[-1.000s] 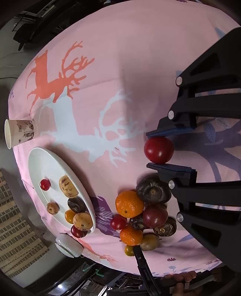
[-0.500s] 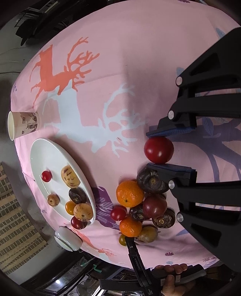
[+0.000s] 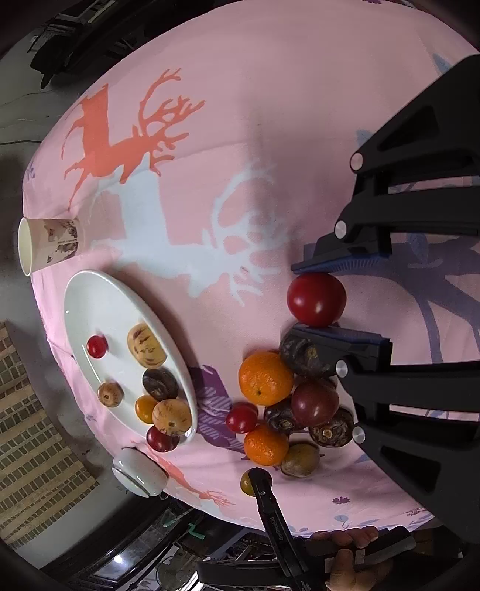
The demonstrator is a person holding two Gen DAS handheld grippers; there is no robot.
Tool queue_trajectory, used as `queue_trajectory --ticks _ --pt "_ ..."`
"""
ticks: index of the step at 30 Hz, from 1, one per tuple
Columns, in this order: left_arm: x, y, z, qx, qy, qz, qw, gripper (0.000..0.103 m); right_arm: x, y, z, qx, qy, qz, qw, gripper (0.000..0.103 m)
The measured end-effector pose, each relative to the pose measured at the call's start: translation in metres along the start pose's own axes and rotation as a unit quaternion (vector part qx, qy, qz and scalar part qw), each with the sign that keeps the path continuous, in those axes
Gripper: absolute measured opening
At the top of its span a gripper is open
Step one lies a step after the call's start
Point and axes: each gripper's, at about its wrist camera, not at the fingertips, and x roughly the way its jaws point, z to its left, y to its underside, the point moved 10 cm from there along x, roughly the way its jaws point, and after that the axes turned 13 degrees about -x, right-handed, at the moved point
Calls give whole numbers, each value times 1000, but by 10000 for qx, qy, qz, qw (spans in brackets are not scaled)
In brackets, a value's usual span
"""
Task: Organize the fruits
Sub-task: 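Carry both tomatoes over the white plate and open both tools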
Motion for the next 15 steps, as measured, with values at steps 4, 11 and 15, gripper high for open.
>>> queue_trajectory --ticks 4,11,15 --pt "-19 -14 -14 120 146 -188 9996 42 -8 -27 10 -166 -90 -244 9995 28" --pt "-29 -44 -64 500 424 -353 9972 42 -10 -93 28 -569 -160 -659 9961 28" --pt "-14 -63 -91 621 528 -304 9962 42 3 -130 30 -704 -85 -796 9943 28"
